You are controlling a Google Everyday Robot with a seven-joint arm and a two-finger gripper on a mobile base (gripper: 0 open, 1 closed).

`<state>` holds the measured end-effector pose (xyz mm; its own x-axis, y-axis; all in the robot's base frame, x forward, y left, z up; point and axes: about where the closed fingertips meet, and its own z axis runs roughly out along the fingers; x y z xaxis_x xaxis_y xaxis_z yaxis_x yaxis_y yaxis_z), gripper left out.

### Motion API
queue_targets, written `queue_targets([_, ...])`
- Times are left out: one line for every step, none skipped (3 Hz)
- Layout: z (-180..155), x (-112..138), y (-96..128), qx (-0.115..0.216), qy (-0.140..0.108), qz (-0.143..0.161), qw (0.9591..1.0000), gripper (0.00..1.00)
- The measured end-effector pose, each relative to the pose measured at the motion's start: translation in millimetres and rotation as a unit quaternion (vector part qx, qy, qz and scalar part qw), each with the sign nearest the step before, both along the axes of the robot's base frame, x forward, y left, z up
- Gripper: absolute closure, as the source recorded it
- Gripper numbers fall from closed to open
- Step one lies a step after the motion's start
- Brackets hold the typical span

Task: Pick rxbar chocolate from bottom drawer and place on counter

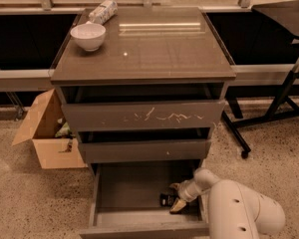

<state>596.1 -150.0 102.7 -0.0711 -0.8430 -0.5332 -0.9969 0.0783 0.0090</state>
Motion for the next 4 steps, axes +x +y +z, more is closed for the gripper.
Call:
queue_targets([7.2, 0.0, 0.0, 0.0, 0.0, 0.0, 1.0, 0.66])
queue_targets([10.6, 0.0, 0.0, 0.0, 0.0, 0.0, 1.0, 0.88])
queue_targets([20.6, -8.3, 6.9, 0.012, -0.018, 0.02, 0.9996, 1.0])
queue_targets([59.9, -17.9, 15.7, 0.058, -0.041, 0.042, 0.9966, 1.0])
